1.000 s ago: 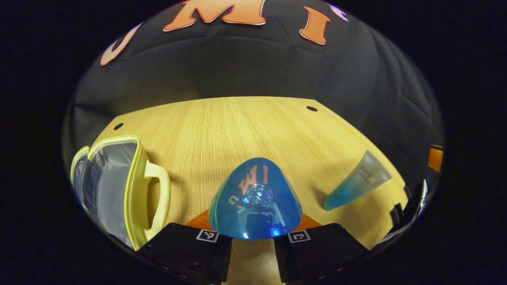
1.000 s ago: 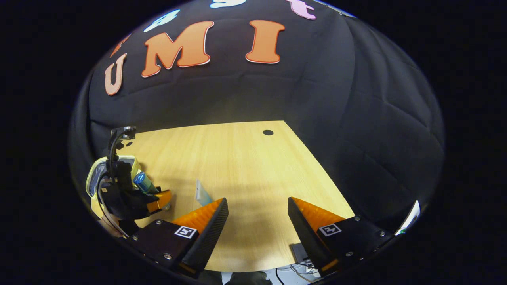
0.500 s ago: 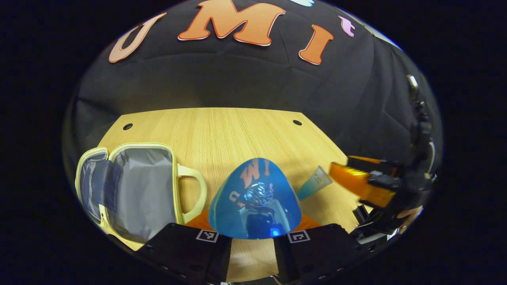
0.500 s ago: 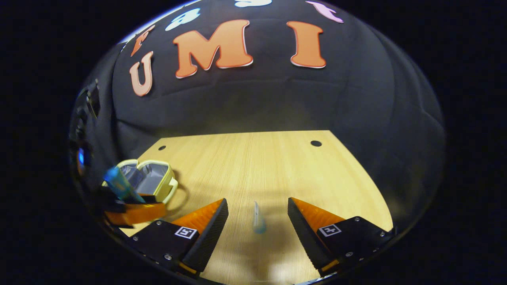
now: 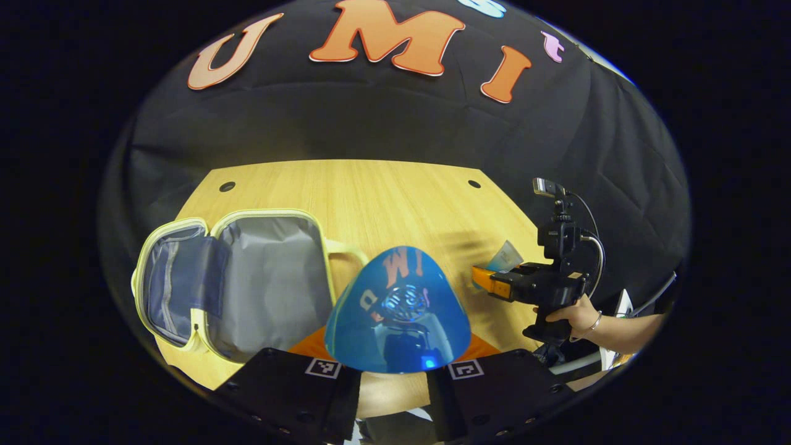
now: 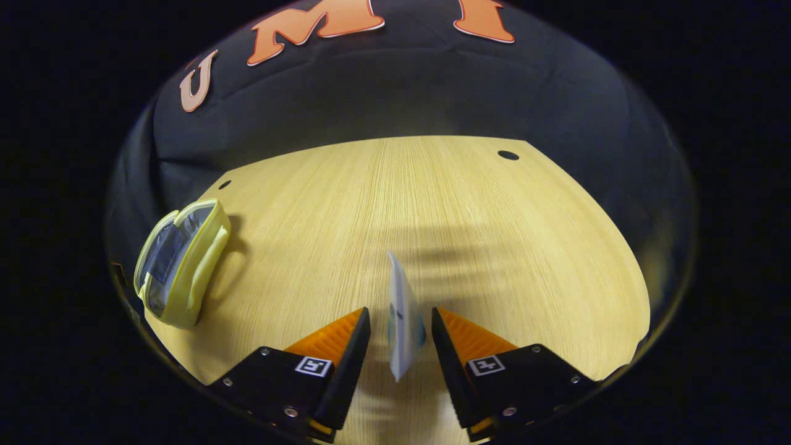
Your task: First open the suitcase, pack the skin care products into it, and then close the suitcase.
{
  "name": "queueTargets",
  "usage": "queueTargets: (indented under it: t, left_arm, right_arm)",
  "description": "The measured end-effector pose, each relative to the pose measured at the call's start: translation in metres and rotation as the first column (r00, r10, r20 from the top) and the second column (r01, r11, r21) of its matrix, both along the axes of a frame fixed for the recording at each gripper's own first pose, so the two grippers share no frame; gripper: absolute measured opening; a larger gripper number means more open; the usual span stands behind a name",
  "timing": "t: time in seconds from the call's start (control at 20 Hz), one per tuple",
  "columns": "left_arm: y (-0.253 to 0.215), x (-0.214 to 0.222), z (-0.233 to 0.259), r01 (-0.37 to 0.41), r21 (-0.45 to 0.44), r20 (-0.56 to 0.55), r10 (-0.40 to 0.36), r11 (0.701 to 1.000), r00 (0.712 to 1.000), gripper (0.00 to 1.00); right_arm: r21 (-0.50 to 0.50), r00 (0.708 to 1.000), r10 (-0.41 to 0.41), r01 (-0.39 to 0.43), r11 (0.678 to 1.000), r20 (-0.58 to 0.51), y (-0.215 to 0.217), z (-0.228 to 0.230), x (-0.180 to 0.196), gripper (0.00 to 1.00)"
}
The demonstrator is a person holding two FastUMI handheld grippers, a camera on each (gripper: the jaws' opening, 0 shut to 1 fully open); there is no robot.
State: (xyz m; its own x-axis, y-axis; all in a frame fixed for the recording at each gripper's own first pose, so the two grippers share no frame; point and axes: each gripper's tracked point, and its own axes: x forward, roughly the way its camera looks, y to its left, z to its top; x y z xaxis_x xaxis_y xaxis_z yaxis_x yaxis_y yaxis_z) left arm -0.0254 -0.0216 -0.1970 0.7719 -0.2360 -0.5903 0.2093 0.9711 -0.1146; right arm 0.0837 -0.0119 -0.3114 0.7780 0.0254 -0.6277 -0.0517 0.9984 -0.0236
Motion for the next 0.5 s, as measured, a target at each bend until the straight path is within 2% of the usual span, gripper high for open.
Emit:
queueTargets:
  t: [0.05,0.1,0.15,0.2,0.25,0.4,0.5]
  left_arm:
    - [0.006,0.0,0.0,-0.009,0.001,-0.001,0.009,1.0,1.0,0.48]
    - [0.011,0.001,0.001,-0.017,-0.004,0.0,0.017,1.0,1.0,0.48]
    - [0.017,0.0,0.001,-0.022,-0.012,-0.004,0.022,1.0,1.0,0.48]
    - [0.022,0.0,0.002,-0.028,-0.022,-0.013,0.027,0.999,1.0,0.47]
    - [0.027,0.0,0.001,-0.032,-0.028,-0.024,0.031,0.999,0.999,0.47]
    - [0.049,-0.001,0.001,-0.029,-0.015,-0.069,0.028,0.999,0.997,0.47]
    - [0.068,-0.002,-0.001,-0.004,0.035,-0.122,0.008,0.999,0.992,0.48]
  right_arm:
    - [0.004,1.0,-0.005,0.005,1.0,-0.017,0.0,-0.005,0.002,0.58]
    - [0.004,0.999,-0.011,0.011,1.0,-0.032,-0.001,-0.01,0.003,0.57]
    - [0.01,0.999,-0.012,0.012,1.0,-0.03,0.0,-0.008,0.003,0.49]
    - [0.007,0.999,-0.015,0.016,1.0,-0.049,0.0,-0.01,0.003,0.49]
    - [0.008,0.998,-0.013,0.014,1.0,-0.066,0.001,-0.008,0.001,0.42]
    - [0.097,0.997,0.009,-0.001,0.995,-0.081,0.017,0.011,-0.016,0.41]
    - [0.188,0.996,0.046,-0.031,0.982,-0.077,0.04,0.026,-0.032,0.41]
